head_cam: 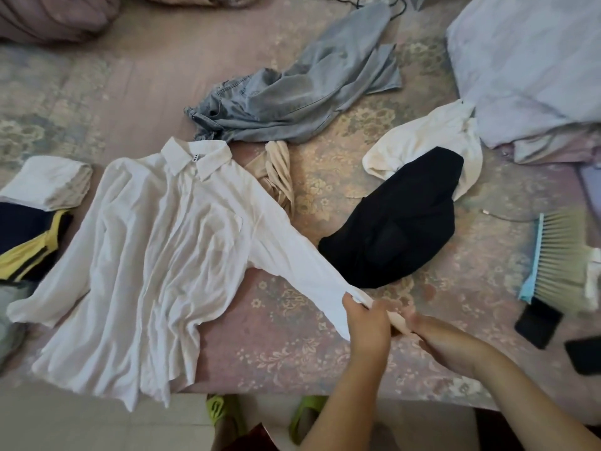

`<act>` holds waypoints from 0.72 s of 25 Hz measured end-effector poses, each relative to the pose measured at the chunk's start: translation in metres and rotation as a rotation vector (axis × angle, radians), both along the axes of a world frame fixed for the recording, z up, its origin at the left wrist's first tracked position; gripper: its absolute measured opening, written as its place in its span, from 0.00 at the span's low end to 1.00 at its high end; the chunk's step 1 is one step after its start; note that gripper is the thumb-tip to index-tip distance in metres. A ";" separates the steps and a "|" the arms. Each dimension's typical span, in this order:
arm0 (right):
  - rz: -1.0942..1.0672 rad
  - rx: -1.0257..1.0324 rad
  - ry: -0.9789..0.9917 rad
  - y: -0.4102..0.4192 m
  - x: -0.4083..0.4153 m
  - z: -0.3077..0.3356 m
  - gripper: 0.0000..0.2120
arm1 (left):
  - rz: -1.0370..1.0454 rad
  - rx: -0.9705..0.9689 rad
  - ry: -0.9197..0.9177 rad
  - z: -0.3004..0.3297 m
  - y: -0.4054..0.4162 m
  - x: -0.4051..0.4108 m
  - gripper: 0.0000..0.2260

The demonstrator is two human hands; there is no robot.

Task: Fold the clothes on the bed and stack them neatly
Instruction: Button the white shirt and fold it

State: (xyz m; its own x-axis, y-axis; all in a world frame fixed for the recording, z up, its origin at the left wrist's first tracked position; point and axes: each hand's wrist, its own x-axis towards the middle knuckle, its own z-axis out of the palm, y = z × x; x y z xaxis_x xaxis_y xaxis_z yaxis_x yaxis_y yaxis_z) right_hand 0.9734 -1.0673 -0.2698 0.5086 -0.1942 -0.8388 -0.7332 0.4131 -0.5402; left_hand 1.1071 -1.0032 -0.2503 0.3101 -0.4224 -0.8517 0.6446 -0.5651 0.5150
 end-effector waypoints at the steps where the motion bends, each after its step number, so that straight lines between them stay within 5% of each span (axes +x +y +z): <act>1: 0.013 -0.013 -0.046 -0.001 -0.001 0.004 0.31 | 0.034 0.018 0.027 -0.003 -0.005 0.004 0.21; 3: 0.031 -0.071 -0.088 -0.003 0.003 0.010 0.31 | 0.064 0.019 0.074 -0.005 -0.011 0.010 0.25; 6: -0.082 -0.271 -0.045 -0.002 0.014 0.013 0.14 | 0.037 -0.066 0.159 -0.007 -0.013 0.015 0.17; 8: -0.171 -0.375 0.068 -0.002 0.016 0.014 0.16 | 0.146 -0.090 0.219 -0.007 -0.011 0.021 0.17; 11: -0.549 -0.200 0.035 0.002 0.016 0.018 0.18 | 0.264 0.059 0.129 -0.022 0.010 0.022 0.18; 13: -0.784 -0.080 -0.087 0.007 0.014 0.021 0.14 | 0.249 0.106 0.263 -0.021 0.029 0.015 0.25; 15: -0.807 -0.119 -0.104 0.011 0.009 0.020 0.12 | 0.269 0.030 0.486 -0.016 0.033 0.006 0.27; 18: -0.728 -0.281 0.049 0.009 0.003 0.022 0.11 | 0.297 -0.060 0.473 -0.011 0.026 -0.010 0.15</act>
State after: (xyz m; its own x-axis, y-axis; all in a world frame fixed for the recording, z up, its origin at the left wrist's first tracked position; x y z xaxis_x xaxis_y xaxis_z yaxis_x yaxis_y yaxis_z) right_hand 0.9769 -1.0584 -0.2482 0.1358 -0.6730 -0.7271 -0.3555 0.6519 -0.6698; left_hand 1.0971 -0.9774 -0.2616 0.0127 -0.4276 -0.9039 0.9401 -0.3028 0.1565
